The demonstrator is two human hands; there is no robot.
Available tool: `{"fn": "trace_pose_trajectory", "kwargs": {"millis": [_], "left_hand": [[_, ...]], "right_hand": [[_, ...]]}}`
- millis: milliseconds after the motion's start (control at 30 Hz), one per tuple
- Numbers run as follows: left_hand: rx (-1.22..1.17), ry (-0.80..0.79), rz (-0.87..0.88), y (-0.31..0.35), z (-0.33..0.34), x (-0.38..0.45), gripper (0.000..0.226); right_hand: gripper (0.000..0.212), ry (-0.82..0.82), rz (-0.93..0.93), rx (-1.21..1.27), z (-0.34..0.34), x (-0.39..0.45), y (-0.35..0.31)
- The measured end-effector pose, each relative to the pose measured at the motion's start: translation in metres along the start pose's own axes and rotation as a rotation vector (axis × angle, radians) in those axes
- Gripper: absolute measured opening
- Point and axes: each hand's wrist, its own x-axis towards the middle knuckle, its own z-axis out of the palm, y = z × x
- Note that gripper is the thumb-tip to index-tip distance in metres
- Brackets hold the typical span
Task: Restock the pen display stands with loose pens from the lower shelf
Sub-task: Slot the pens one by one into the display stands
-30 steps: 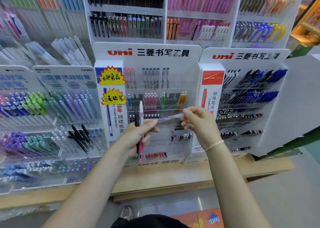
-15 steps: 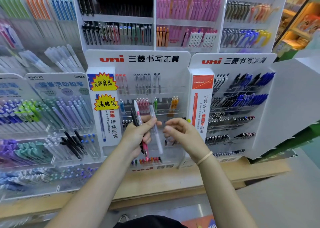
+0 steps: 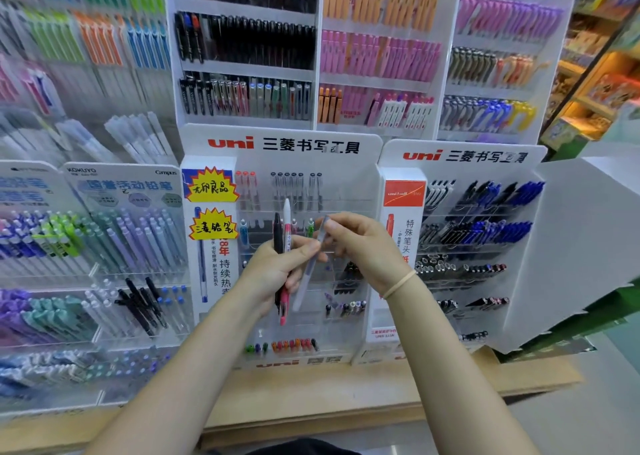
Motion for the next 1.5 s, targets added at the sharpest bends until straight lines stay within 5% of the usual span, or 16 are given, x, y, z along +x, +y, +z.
{"fn": "trace_pose_trajectory", "kwargs": {"millis": [167, 333, 633, 833, 1367, 1500], "left_hand": [[-0.048, 0.142, -0.040, 0.019, -0.004, 0.019, 0.021], [-0.098, 0.044, -0.176, 0.039, -0.006, 0.032, 0.019], [-0.354, -0.196, -0.259, 0.038, -0.011, 0.034, 0.011], [-0.330, -0.210, -0.226, 0.036, -0.018, 0.033, 0.032], [-0.327, -0.253, -0.258, 0.027, -0.021, 0.027, 0.032], [-0.299, -0.283, -0.248, 0.025, -0.022, 0.020, 0.035]], "right_hand": [[0.013, 0.246, -0.182, 0.026, -0.020, 0.027, -0.033], [0.012, 0.406, -0.459, -0.018, -0.042, 0.048, -0.071], [0.023, 0.220, -0.446, -0.484, -0.026, 0.079, -0.030], [0.013, 0.174, -0.411, -0.532, -0.022, 0.083, -0.023], [0.007, 0.103, -0.378, -0.768, -0.025, 0.087, -0.025], [0.011, 0.260, -0.578, -0.797, -0.022, 0.073, -0.035]]}}
